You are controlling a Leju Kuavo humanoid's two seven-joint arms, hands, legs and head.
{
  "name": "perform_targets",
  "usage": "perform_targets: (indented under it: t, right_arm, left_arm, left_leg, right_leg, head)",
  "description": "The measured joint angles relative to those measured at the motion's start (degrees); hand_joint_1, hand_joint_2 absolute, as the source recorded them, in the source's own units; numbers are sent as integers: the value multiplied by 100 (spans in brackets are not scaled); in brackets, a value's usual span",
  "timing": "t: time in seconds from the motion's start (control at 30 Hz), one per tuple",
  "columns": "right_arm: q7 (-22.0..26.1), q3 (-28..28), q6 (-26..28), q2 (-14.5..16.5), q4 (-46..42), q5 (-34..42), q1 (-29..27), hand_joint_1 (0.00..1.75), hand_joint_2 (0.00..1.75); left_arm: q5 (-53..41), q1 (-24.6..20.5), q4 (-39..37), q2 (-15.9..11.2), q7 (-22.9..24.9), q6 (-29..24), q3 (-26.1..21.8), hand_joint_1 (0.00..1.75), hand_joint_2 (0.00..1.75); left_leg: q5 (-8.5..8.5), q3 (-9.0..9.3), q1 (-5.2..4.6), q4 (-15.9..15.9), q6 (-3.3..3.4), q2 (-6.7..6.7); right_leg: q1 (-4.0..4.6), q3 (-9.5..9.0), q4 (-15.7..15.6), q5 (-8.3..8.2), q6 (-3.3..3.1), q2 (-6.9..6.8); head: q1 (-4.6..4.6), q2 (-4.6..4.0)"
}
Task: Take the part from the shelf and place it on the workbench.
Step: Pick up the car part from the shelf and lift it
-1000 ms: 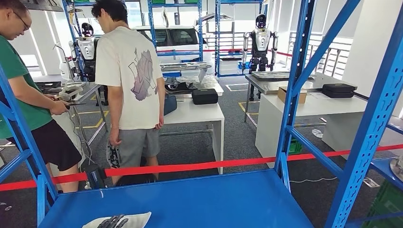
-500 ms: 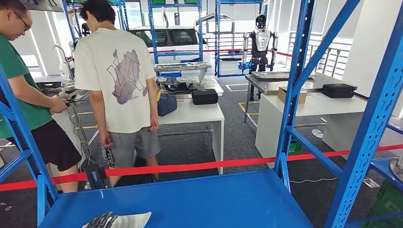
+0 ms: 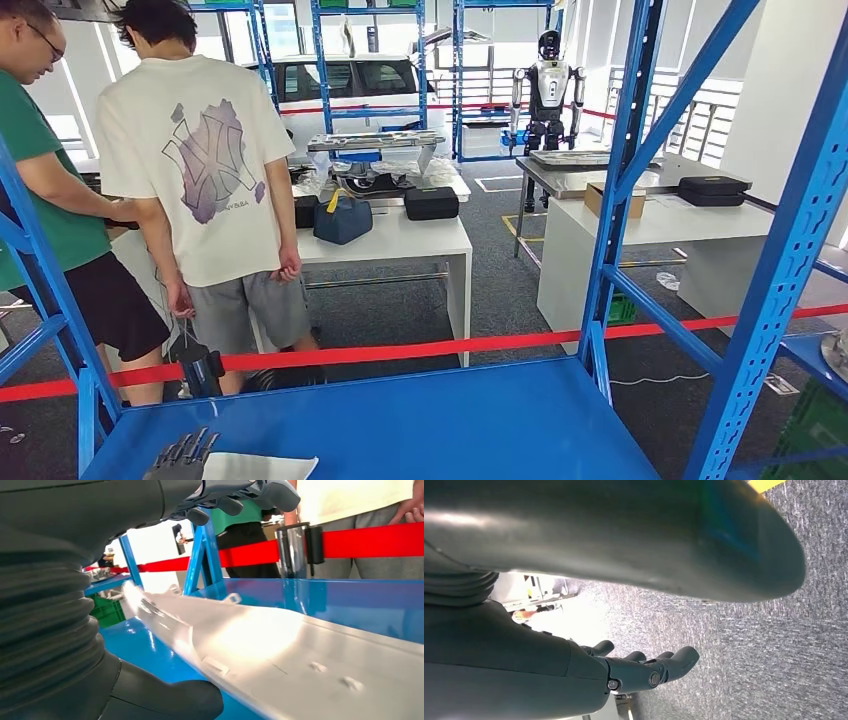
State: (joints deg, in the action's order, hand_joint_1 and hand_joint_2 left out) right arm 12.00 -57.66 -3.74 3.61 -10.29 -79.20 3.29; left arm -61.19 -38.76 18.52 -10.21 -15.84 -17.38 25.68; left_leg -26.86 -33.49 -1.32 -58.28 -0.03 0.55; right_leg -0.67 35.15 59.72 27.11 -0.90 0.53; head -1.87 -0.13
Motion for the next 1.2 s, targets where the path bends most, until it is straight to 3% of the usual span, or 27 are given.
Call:
perform_targets:
  t: [0.1, 0.13, 0.7, 1.2]
  right_arm:
    - [0, 0, 0, 0, 0, -1, 1, 0, 0]
    - [0, 0, 0, 0, 0, -2, 1, 0, 0]
    - [0, 0, -2, 0, 0, -51, 3, 0, 0]
    - [0, 0, -13, 0, 0, -51, 4, 0, 0]
  left_arm:
    - [-19, -19, -14, 1, 11, 12, -38, 143, 175]
    - [-20, -21, -16, 1, 9, 28, -50, 175, 175]
    - [-5, 9, -58, 24, -179, 235, -337, 175, 175]
    - [139, 49, -66, 27, -667, 545, -560, 175, 175]
  left_leg:
    - [0, 0, 0, 0, 0, 0]
    - [0, 0, 0, 0, 0, 0]
    - [0, -2, 0, 0, 0, 1]
    - [0, 0, 0, 0, 0, 1]
  right_leg:
    - [0, 0, 0, 0, 0, 0]
    - [0, 0, 0, 0, 0, 0]
    - [0, 0, 0, 0, 0, -1]
    - [0, -1, 0, 0, 0, -1]
  head:
    - [0, 0]
    - [0, 0]
    - [-1, -1]
    - [-1, 0]
